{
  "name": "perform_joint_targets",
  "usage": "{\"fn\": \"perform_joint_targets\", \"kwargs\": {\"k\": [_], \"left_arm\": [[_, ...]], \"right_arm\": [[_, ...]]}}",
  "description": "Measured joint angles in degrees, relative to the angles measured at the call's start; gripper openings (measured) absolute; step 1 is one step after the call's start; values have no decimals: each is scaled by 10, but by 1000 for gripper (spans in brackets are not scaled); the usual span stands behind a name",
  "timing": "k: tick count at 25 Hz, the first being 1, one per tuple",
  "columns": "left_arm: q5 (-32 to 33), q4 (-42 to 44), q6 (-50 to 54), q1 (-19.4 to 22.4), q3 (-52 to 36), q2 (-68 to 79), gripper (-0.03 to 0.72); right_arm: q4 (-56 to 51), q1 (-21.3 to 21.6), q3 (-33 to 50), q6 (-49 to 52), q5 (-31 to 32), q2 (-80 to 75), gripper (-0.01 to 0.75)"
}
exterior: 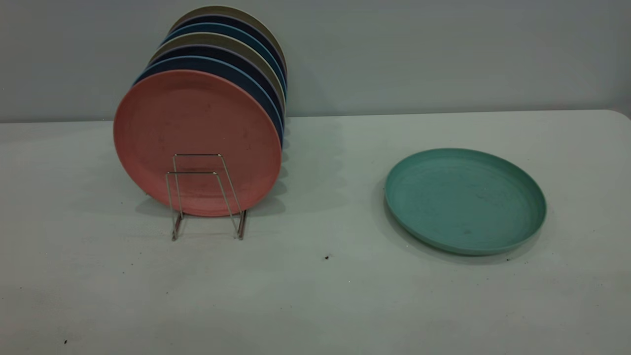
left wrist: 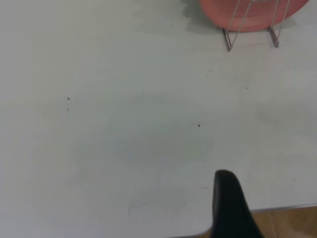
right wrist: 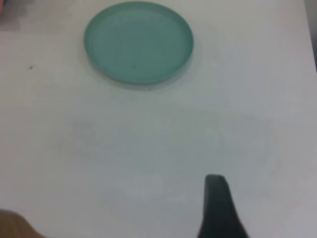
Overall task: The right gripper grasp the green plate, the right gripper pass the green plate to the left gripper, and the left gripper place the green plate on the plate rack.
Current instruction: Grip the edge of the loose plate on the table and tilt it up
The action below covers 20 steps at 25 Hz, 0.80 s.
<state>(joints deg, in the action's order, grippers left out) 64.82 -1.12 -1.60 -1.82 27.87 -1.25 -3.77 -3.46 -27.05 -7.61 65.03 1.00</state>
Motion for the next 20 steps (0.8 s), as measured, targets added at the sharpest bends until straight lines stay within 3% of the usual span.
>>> {"fn": "perform_joint_targets", "kwargs": {"k": [5,8,15,20], "left_arm": [[-13,3,-1,0,4,0,449],[-83,-9,-1,0,8,3,449],[-233,-84,-4,0,10,156,449],[-332,-155,-53,0,10,301,481]], "right_arm": [[-18,0,0,-27,1,0,492],[-38,0,-6,-55,-6,-3,492],[-87,0,-12,-84,-155,-152,492],[-228,1,-12,-179,-273,-328,492]]}}
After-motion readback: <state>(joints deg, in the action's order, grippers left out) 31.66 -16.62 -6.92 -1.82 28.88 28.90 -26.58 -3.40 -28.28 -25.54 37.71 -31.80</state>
